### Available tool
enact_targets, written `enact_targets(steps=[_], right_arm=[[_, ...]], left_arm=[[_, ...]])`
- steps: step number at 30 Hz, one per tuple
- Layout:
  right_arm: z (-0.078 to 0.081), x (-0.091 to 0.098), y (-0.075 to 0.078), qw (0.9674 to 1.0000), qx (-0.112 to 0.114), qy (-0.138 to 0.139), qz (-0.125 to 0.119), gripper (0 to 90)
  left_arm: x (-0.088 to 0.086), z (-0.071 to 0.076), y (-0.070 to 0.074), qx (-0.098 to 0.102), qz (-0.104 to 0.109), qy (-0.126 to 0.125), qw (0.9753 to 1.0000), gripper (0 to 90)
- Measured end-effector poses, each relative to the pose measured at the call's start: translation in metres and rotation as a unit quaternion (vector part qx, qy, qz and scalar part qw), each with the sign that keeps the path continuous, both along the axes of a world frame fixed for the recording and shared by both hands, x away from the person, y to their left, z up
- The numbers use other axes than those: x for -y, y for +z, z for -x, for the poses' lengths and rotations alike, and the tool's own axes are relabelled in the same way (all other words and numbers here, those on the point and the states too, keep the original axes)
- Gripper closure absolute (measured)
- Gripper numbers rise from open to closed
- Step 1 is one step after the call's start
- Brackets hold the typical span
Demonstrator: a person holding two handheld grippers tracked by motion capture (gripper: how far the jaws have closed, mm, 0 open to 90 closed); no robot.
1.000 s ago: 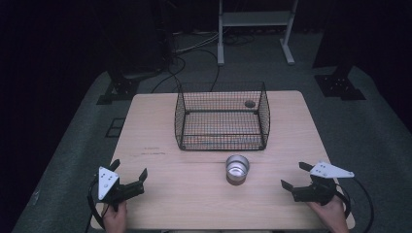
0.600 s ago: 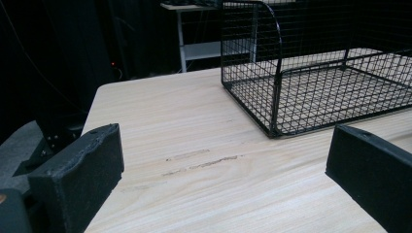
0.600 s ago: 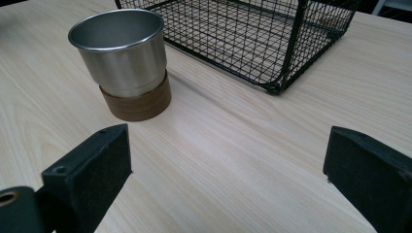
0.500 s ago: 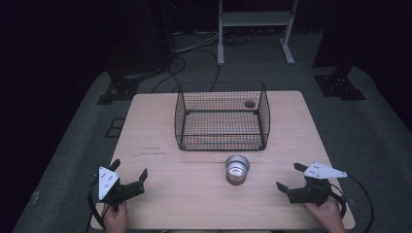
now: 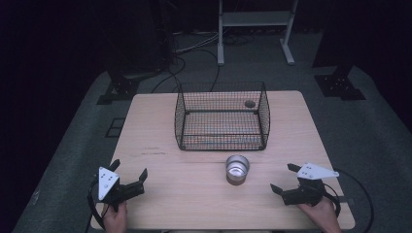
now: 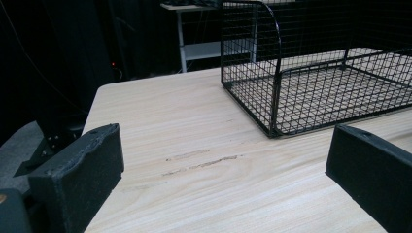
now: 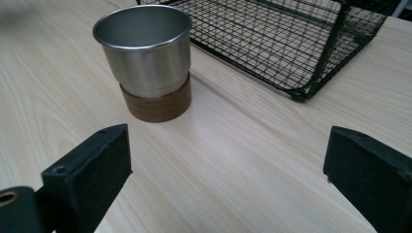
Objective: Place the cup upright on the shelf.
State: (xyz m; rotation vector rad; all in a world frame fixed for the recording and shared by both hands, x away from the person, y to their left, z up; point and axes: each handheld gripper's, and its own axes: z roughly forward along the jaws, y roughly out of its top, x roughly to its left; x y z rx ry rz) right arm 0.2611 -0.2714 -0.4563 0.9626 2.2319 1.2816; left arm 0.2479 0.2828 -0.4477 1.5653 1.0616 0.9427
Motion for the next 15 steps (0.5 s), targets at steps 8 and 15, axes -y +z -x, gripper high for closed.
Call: enact_targets(steps=[8, 15], right_arm=[[0.000, -0.010, 0.001, 0.9999, -0.003, 0.016, 0.003, 2.9], [0.000, -0.020, 0.002, 0.9995, -0.004, 0.031, 0.006, 2.6]], left_arm=[[0.000, 0.001, 0.000, 0.002, 0.001, 0.001, 1.0000, 0.0], [0.001, 0.001, 0.000, 0.002, 0.000, 0.001, 1.0000, 0.0]])
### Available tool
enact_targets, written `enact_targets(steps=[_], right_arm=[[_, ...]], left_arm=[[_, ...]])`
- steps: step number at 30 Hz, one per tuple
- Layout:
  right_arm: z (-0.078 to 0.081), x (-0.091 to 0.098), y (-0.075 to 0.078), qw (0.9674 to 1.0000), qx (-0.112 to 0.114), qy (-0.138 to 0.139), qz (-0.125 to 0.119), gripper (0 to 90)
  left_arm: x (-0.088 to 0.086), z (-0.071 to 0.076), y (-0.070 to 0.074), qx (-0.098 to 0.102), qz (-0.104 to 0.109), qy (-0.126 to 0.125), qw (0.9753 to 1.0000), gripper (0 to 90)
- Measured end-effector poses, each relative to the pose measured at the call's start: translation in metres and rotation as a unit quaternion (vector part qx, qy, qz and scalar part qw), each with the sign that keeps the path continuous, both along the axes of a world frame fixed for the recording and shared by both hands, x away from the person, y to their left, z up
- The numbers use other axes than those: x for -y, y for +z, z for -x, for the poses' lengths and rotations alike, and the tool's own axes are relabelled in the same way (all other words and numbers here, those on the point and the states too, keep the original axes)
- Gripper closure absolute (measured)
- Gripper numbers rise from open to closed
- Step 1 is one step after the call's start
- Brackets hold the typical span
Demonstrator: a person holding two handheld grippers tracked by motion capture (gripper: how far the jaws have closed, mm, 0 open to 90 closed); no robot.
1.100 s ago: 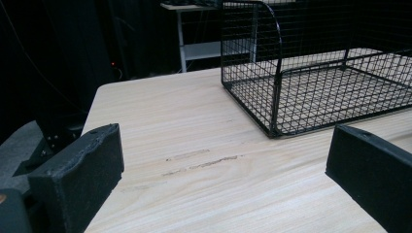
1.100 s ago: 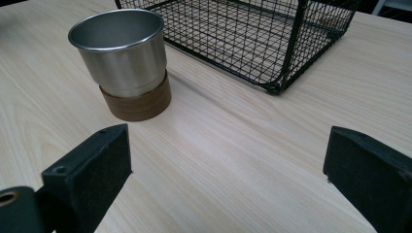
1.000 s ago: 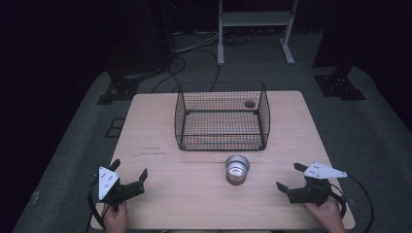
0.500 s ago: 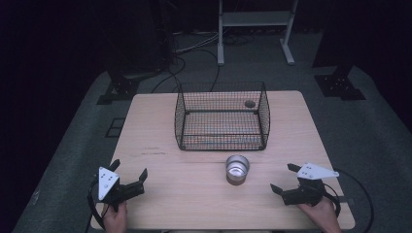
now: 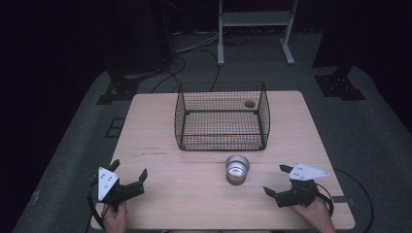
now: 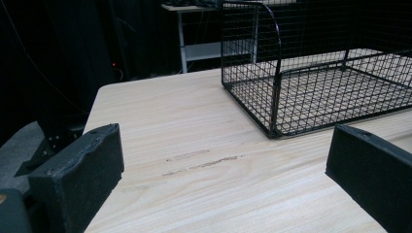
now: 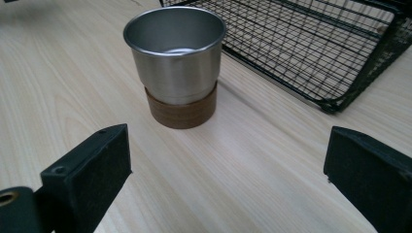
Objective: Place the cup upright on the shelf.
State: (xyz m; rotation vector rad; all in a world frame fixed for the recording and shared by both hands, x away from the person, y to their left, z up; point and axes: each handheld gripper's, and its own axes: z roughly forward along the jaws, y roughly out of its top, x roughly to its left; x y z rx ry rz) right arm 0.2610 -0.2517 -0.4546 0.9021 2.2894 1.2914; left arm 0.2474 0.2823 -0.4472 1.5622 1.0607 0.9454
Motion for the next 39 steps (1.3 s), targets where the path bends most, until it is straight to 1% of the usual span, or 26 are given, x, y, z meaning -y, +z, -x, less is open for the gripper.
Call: enact_targets(steps=[5, 10, 17, 18, 19, 20, 22, 25, 27, 28, 31, 39], right_arm=[[-0.001, -0.010, 0.000, 0.9999, -0.004, 0.011, -0.002, 2.6], [-0.002, -0.018, 0.000, 0.9998, -0.009, 0.020, 0.001, 2.6], [-0.005, -0.029, 0.000, 0.9995, -0.012, 0.029, -0.007, 2.6], [-0.006, -0.031, -0.001, 0.9994, -0.014, 0.031, -0.007, 2.6], [-0.008, -0.035, -0.002, 0.9990, -0.022, 0.039, -0.005, 2.6], [-0.008, -0.035, -0.002, 0.9990, -0.022, 0.039, -0.005, 2.6], [-0.010, -0.040, -0.004, 0.9988, -0.025, 0.041, 0.003, 1.7], [-0.011, -0.043, -0.004, 0.9988, -0.027, 0.041, 0.001, 1.7], [-0.013, -0.048, -0.004, 0.9991, -0.019, 0.038, 0.006, 1.7], [-0.013, -0.048, -0.004, 0.9991, -0.019, 0.038, 0.006, 1.7], [-0.015, -0.053, -0.005, 0.9991, -0.019, 0.036, 0.016, 1.7], [-0.022, -0.061, -0.005, 0.9992, -0.018, 0.031, 0.016, 1.6]], left_arm=[[-0.001, 0.000, 0.001, 0.002, 0.000, 0.000, 1.0000, 0.0], [-0.002, 0.001, 0.001, 0.002, 0.005, 0.002, 1.0000, 0.0], [-0.001, 0.001, 0.001, 0.001, 0.002, 0.001, 1.0000, 0.0], [0.000, 0.001, 0.001, 0.001, 0.002, 0.001, 1.0000, 0.0], [0.000, 0.001, 0.001, 0.001, 0.002, 0.001, 1.0000, 0.0], [-0.001, 0.001, 0.001, 0.001, 0.002, 0.001, 1.0000, 0.0], [-0.001, 0.001, 0.000, 0.000, 0.004, 0.002, 1.0000, 0.0], [-0.001, 0.001, 0.001, 0.001, 0.004, 0.002, 1.0000, 0.0], [-0.001, 0.002, 0.001, 0.001, 0.005, 0.003, 1.0000, 0.0], [-0.002, 0.002, 0.001, 0.001, 0.005, 0.003, 1.0000, 0.0], [-0.002, 0.002, 0.001, 0.003, 0.004, 0.003, 1.0000, 0.0], [-0.001, 0.002, 0.001, 0.003, 0.004, 0.002, 1.0000, 0.0]])
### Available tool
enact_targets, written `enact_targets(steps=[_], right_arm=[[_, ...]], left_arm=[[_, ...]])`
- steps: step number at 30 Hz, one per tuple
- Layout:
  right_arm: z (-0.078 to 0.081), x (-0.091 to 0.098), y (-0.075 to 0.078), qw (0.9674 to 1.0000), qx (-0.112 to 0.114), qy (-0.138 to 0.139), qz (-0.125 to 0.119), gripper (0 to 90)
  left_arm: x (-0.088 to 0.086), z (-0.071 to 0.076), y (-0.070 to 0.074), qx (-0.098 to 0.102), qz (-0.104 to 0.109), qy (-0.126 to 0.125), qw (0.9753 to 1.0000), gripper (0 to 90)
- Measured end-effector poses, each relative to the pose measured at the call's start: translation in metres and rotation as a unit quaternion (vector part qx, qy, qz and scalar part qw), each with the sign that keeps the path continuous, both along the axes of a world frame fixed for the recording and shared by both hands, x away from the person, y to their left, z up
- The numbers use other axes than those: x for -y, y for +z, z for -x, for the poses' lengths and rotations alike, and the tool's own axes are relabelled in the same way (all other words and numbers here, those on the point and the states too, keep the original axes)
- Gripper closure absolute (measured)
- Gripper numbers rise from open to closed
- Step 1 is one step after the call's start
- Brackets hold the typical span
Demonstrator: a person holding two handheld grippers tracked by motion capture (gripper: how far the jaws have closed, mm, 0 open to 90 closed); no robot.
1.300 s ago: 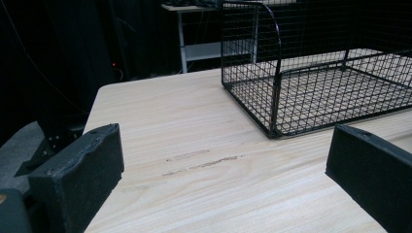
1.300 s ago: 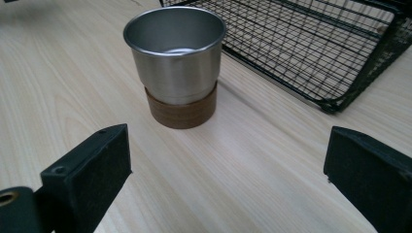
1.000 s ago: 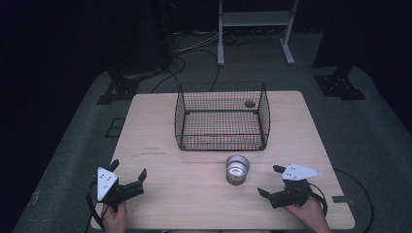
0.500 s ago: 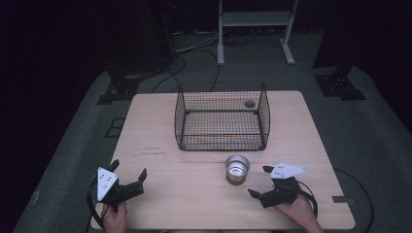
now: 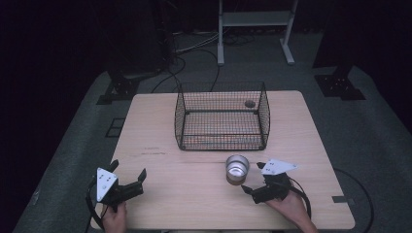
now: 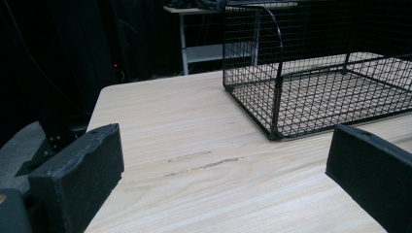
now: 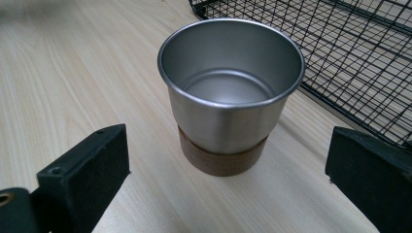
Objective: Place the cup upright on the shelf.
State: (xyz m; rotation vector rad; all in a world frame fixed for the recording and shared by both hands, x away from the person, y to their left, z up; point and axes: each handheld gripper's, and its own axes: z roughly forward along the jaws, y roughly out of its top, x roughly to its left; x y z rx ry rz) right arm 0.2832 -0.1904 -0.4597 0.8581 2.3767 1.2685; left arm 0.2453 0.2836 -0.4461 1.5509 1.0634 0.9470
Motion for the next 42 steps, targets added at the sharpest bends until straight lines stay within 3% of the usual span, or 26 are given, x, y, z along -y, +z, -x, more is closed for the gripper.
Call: enact_targets(steps=[6, 21, 35, 42], right_arm=[[-0.004, -0.010, 0.000, 0.9999, 0.004, 0.002, 0.012, 0.0], [-0.018, -0.023, -0.002, 0.9999, -0.011, 0.003, 0.005, 0.0], [-0.035, -0.038, -0.005, 0.9995, -0.029, 0.000, 0.012, 0.0], [-0.037, -0.039, -0.006, 0.9996, -0.028, 0.000, 0.007, 7.0]], left_arm=[[-0.001, 0.000, 0.000, 0.001, 0.002, 0.001, 1.0000, 0.0], [0.000, 0.001, 0.001, 0.004, 0.003, 0.002, 1.0000, 0.0], [-0.002, 0.001, 0.001, 0.004, 0.003, 0.003, 1.0000, 0.0], [-0.001, 0.001, 0.001, 0.005, 0.004, 0.003, 1.0000, 0.0]])
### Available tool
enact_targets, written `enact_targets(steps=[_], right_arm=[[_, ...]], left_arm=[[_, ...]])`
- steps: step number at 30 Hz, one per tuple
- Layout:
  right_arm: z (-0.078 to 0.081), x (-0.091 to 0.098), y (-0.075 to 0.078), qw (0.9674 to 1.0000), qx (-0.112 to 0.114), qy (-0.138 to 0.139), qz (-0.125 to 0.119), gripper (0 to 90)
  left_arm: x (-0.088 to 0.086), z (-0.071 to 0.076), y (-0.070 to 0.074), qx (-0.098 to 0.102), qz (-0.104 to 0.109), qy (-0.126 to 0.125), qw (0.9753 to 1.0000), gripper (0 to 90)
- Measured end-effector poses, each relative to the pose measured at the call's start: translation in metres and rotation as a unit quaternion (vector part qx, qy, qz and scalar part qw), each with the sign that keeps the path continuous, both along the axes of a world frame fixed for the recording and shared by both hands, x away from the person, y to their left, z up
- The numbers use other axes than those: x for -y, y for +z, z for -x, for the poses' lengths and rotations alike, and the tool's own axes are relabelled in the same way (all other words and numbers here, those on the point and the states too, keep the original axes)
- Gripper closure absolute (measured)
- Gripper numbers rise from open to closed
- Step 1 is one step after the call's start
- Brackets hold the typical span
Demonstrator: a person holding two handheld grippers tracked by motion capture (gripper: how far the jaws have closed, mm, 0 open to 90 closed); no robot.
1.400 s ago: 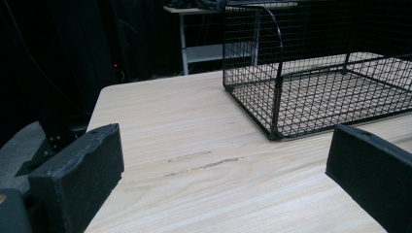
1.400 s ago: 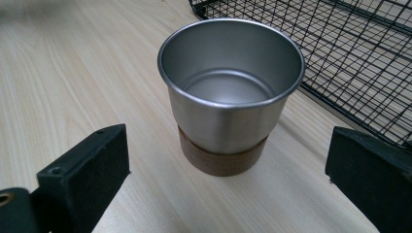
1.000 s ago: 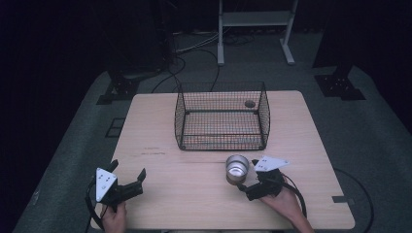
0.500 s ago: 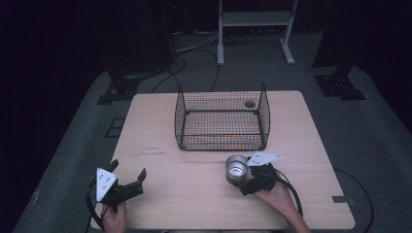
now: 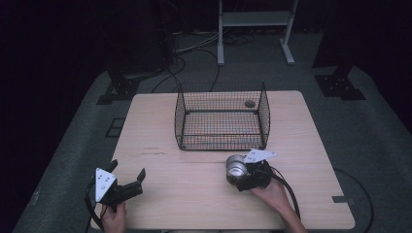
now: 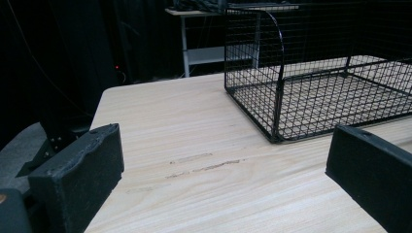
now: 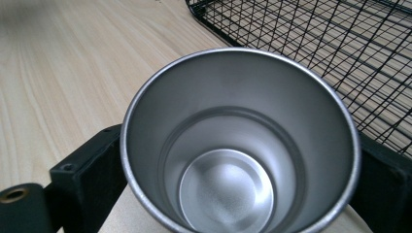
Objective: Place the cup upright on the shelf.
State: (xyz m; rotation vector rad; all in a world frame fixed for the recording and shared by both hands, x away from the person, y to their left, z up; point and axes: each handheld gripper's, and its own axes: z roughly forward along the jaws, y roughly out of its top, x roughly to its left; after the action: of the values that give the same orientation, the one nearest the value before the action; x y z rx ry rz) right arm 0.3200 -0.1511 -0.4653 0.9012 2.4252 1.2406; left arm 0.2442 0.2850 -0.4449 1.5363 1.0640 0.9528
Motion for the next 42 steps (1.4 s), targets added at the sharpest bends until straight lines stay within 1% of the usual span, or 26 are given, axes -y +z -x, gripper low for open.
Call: enact_targets(steps=[1, 10, 13, 15, 19, 23, 27, 28, 35, 42], right_arm=[[0.000, 0.001, 0.000, 1.0000, 0.001, 0.002, -0.002, 12.0], [0.001, 0.001, 0.001, 1.0000, 0.008, 0.004, 0.001, 16.1], [0.001, 0.001, 0.001, 1.0000, 0.007, 0.004, -0.001, 16.6], [0.000, 0.002, 0.002, 1.0000, 0.000, 0.002, -0.007, 17.1], [0.001, 0.004, 0.004, 0.9999, -0.001, 0.002, -0.014, 17.9], [0.001, 0.006, 0.009, 0.9998, -0.005, 0.003, -0.017, 18.0], [0.002, 0.007, 0.016, 0.9997, -0.003, 0.008, -0.022, 18.0], [0.002, 0.007, 0.016, 0.9997, -0.003, 0.008, -0.022, 18.0], [0.003, 0.012, 0.024, 0.9992, -0.005, 0.011, -0.038, 18.0], [0.003, 0.018, 0.033, 0.9990, -0.007, 0.015, -0.040, 18.0]], left_arm=[[0.000, 0.000, 0.000, 0.000, -0.001, 0.000, 1.0000, 0.0], [0.000, 0.000, 0.000, 0.000, 0.000, 0.001, 1.0000, 0.0], [0.000, 0.000, 0.000, 0.001, -0.001, 0.001, 1.0000, 0.0], [-0.001, 0.000, 0.000, 0.001, -0.001, 0.002, 1.0000, 0.0], [-0.002, 0.001, 0.000, 0.001, 0.000, 0.003, 1.0000, 0.0], [-0.001, 0.001, 0.000, 0.002, 0.000, 0.002, 1.0000, 0.0], [-0.001, 0.001, 0.000, 0.002, 0.000, 0.003, 1.0000, 0.0], [-0.002, 0.001, 0.000, 0.002, -0.001, 0.004, 1.0000, 0.0], [-0.002, 0.001, 0.000, 0.001, -0.001, 0.004, 1.0000, 0.0], [-0.004, 0.001, 0.000, 0.001, 0.002, 0.006, 1.0000, 0.0]])
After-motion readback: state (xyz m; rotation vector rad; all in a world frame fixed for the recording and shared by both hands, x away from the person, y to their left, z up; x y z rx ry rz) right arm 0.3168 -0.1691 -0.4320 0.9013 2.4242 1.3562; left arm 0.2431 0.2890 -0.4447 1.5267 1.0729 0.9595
